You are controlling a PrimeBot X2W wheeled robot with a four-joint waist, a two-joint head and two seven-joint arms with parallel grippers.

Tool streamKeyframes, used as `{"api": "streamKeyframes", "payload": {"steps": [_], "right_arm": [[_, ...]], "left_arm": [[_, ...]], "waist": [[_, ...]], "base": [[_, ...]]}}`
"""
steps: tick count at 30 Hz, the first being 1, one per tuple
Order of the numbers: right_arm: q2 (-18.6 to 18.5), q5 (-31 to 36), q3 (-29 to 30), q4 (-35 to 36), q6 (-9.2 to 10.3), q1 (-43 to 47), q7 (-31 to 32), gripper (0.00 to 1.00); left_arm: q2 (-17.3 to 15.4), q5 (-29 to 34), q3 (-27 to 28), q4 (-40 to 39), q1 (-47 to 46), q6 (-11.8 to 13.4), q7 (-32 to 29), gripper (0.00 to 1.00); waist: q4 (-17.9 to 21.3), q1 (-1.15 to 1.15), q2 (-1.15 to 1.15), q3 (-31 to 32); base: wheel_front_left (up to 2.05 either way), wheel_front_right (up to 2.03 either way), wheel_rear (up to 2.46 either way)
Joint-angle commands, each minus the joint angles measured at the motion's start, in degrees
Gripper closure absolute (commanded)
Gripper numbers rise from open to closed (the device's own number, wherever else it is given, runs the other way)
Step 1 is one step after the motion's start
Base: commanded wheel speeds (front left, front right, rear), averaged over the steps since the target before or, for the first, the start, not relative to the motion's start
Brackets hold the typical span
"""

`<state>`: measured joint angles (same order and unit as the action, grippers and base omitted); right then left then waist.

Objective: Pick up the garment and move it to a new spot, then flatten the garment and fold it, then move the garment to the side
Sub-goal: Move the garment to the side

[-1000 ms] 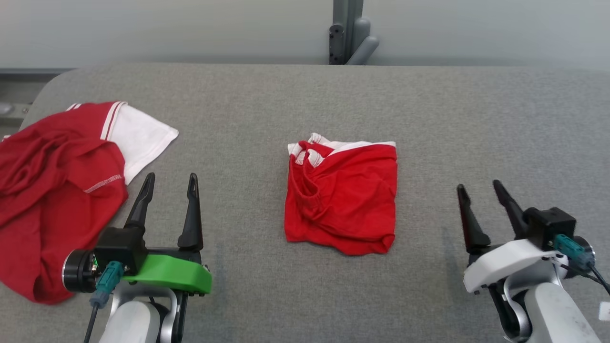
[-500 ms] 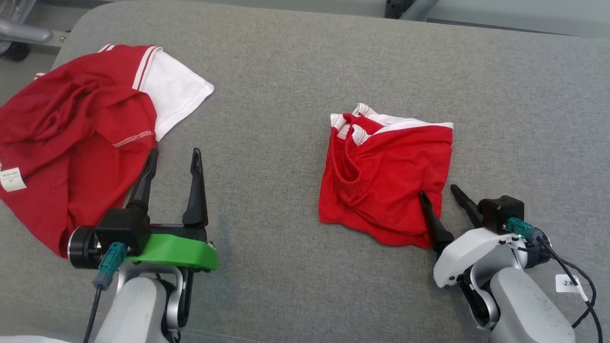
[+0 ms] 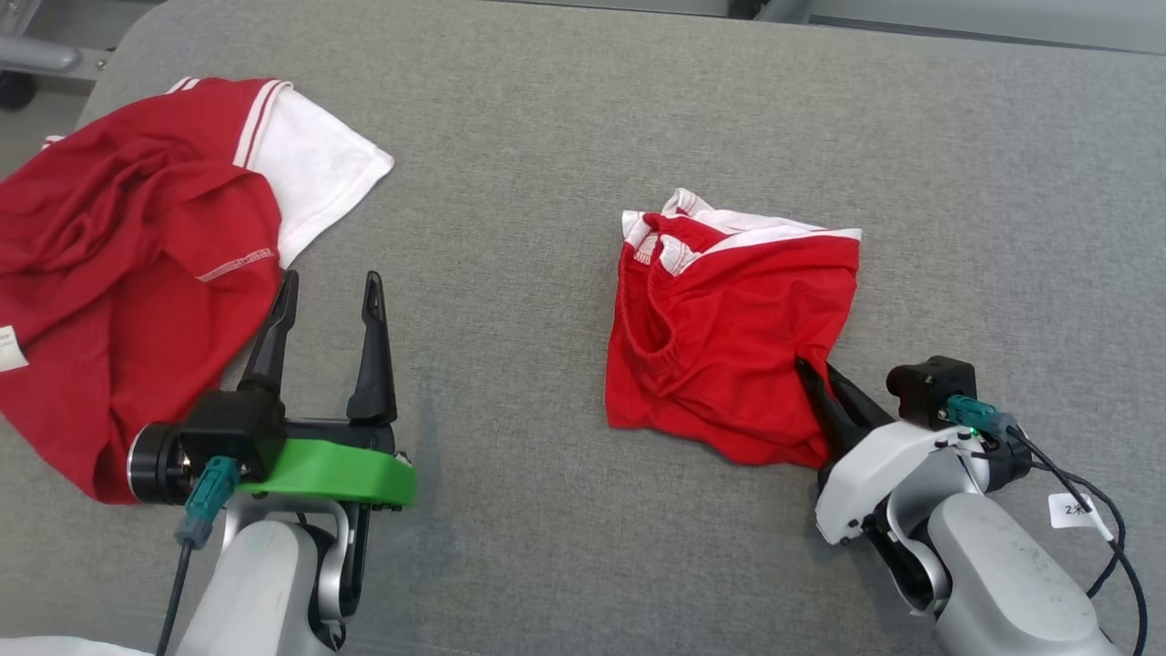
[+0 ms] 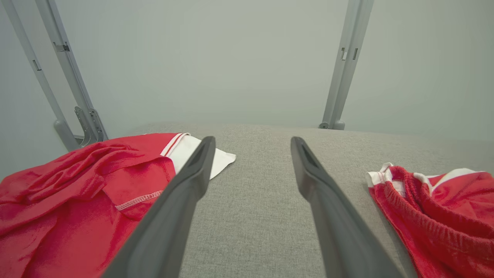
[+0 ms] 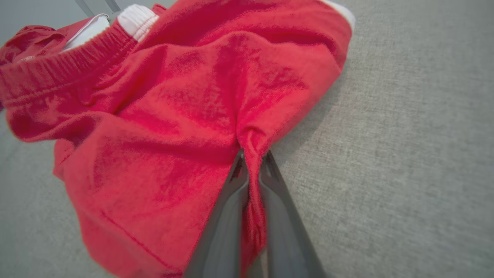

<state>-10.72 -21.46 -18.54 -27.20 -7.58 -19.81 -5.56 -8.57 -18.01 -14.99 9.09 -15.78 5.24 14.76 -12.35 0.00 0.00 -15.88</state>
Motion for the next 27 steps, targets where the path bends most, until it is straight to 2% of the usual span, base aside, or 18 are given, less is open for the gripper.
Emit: {"api": "streamKeyframes", "payload": {"steps": [1, 6, 7, 17, 19, 21, 27], "right_arm": [[-1.7, -0.82, -0.64, 0.13, 0.16, -0.6, 0.45, 1.0], [-3.62, -1.17, -1.59, 0.94, 0.15, -1.65, -0.07, 1.0], [-3.62, -1.17, -1.59, 0.94, 0.15, -1.65, -0.07, 1.0], [-6.01, -2.26, -5.38, 0.96, 0.13, -3.37, -1.05, 1.0], [-6.73, -2.94, -8.54, 0.66, 0.13, -4.98, -1.54, 1.0], [-7.75, -3.35, -10.94, 0.38, 0.13, -6.4, -1.9, 1.0], [-12.58, -4.54, -18.3, -1.15, 0.14, -12.37, -3.55, 1.0]], "left_arm": [[-0.54, 0.41, 0.13, -0.63, -0.51, -0.09, 0.3, 0.0], [-1.41, 0.86, -0.02, -2.04, -0.79, -0.08, 0.03, 0.0], [-1.41, 0.86, -0.02, -2.04, -0.79, -0.08, 0.03, 0.0], [-4.59, 2.43, -0.34, -5.8, -2.98, -0.14, -2.91, 0.0], [-5.66, 2.65, -0.38, -6.94, -3.16, -0.03, -4.27, 0.0], [-6.26, 3.0, -0.6, -7.88, -3.35, -0.06, -5.29, 0.0], [-7.84, 4.06, -1.42, -10.68, -4.59, -0.33, -8.17, 0.0]], "waist": [[2.82, 0.0, 0.0, -0.53], [8.97, 0.0, 0.0, -1.79], [8.97, 0.0, 0.0, -1.79], [23.95, 0.0, 0.0, -4.39], [28.03, 0.0, 0.0, -4.94], [30.16, 0.0, 0.0, -5.39], [33.4, 0.0, 0.0, -7.71]], "base": [[0.0, 0.0, 0.0], [0.0, 0.0, 0.0], [0.0, 0.0, 0.0], [0.0, 0.0, 0.0], [0.0, 0.0, 0.0], [0.0, 0.0, 0.0], [0.0, 0.0, 0.0]]}}
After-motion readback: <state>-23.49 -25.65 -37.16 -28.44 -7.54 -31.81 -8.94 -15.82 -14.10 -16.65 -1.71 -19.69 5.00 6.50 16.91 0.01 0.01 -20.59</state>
